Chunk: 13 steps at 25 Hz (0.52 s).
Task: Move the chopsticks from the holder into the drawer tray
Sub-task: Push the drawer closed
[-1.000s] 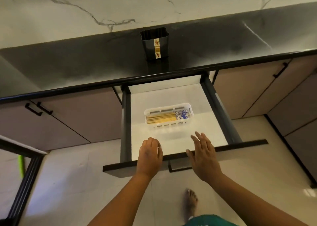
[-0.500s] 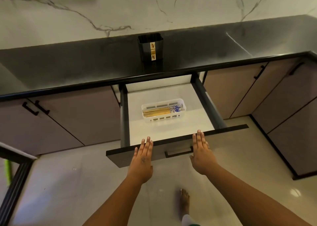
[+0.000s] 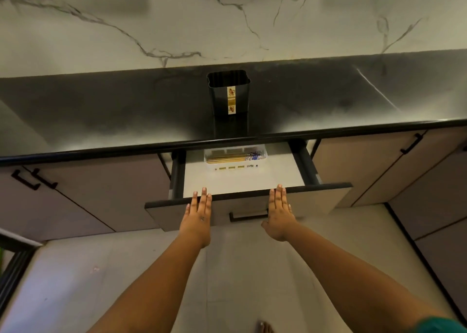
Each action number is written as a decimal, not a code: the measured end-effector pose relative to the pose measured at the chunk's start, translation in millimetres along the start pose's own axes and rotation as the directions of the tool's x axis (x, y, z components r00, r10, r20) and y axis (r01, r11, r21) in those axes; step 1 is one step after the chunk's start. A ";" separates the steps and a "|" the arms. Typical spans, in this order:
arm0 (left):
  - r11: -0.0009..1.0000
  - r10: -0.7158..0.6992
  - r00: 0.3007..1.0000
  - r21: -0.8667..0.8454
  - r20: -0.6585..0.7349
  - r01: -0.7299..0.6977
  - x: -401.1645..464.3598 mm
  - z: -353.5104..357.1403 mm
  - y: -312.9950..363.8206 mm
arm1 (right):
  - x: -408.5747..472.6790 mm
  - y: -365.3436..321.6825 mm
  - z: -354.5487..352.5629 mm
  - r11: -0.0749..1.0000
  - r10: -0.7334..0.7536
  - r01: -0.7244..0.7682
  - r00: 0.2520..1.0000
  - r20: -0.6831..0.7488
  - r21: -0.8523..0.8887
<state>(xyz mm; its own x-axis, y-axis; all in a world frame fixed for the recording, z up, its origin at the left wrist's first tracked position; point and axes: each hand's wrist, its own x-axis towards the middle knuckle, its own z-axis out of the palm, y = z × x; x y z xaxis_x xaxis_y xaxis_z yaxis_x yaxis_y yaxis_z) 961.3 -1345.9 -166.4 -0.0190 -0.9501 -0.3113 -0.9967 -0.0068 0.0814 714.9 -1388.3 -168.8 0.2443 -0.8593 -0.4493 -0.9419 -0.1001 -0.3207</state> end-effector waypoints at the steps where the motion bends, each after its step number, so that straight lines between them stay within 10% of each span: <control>1: 1.000 -0.014 1.000 0.001 0.007 0.014 19.2 -9.0 -1.4 | 19.7 0.5 -12.6 1.000 -0.025 0.025 1.000 0.004 0.007; 7: 0.957 -0.188 0.982 -0.222 0.013 0.186 90.0 -21.3 -3.6 | 90.9 10.3 -42.8 0.977 0.103 -0.040 0.950 -0.295 0.210; 13: 0.954 -0.138 0.969 -0.235 0.203 0.185 153.9 -26.6 -24.3 | 168.2 4.0 -55.4 0.971 0.093 -0.090 0.996 -0.001 0.223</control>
<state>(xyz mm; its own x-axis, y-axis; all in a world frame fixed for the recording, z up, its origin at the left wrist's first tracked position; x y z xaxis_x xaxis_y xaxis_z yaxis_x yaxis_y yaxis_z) 984.7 -1500.2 -191.1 0.1030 -0.8569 -0.5050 -0.9359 -0.2554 0.2425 739.4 -1561.0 -199.5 0.1553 -0.8656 -0.4761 -0.8848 0.0924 -0.4566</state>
